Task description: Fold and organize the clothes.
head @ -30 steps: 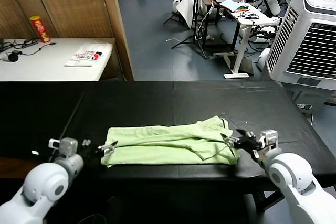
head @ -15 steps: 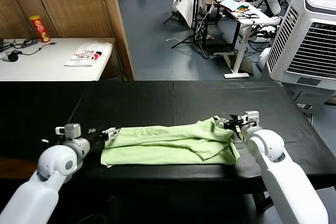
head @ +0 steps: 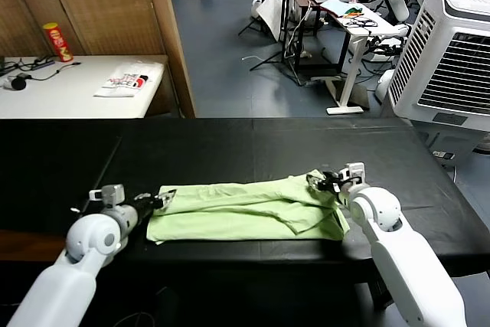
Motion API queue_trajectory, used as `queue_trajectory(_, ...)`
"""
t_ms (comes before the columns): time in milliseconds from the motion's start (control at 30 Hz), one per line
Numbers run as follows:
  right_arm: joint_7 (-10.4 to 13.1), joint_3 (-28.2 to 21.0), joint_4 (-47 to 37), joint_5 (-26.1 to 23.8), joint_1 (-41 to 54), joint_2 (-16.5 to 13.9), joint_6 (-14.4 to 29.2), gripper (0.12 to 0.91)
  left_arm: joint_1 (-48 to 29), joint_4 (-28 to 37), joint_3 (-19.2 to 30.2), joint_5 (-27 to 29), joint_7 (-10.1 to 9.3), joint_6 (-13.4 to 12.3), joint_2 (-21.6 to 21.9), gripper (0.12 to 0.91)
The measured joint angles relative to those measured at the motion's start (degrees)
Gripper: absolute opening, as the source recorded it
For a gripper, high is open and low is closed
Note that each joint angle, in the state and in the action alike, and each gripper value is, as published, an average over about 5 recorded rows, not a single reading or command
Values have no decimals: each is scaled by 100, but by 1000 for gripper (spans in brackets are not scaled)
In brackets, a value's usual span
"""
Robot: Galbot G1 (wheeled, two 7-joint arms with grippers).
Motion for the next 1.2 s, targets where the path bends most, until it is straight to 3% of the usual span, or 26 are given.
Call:
queue_trajectory(167,-18,-3,-2,-21,0,6,0,468,-33,63,-12,56,14,-36,-49,231)
queue_trajectory(300,51,26,-1,-71,-29,24,1,327,-69,114,-13,59,17,-91,-84,154)
queue_trajectory(400,176,66,10,-93,-77,63,3,196,-95,141,-9,115,19,-152,-113,128)
queue_trajectory(500,216,108,29,-96,-131,96,5,147,-119,160,1,211,25,-198,-132,128)
queue_trajectory(633,133,154,78,-83,-182,98,27,148,-130,168,13,295,69,-203,-143,129)
queue_trajectory(733,32,192,156,-73,-226,56,79,223,-126,168,19,408,137,-215,-144,130)
queue_trajectory(833,-51,239,271,-65,-289,-11,108,374,-125,165,9,483,176,-264,-136,193)
queue_trajectory(933,-93,301,435,-40,-374,-106,116,541,-119,141,-33,507,194,-311,-90,339)
queue_trajectory(1067,-86,431,725,29,-523,-259,125,741,-54,41,-133,482,208,-323,26,591)
queue_trajectory(1200,-80,628,1079,73,-732,-360,138,794,97,-140,-278,417,209,-324,138,764)
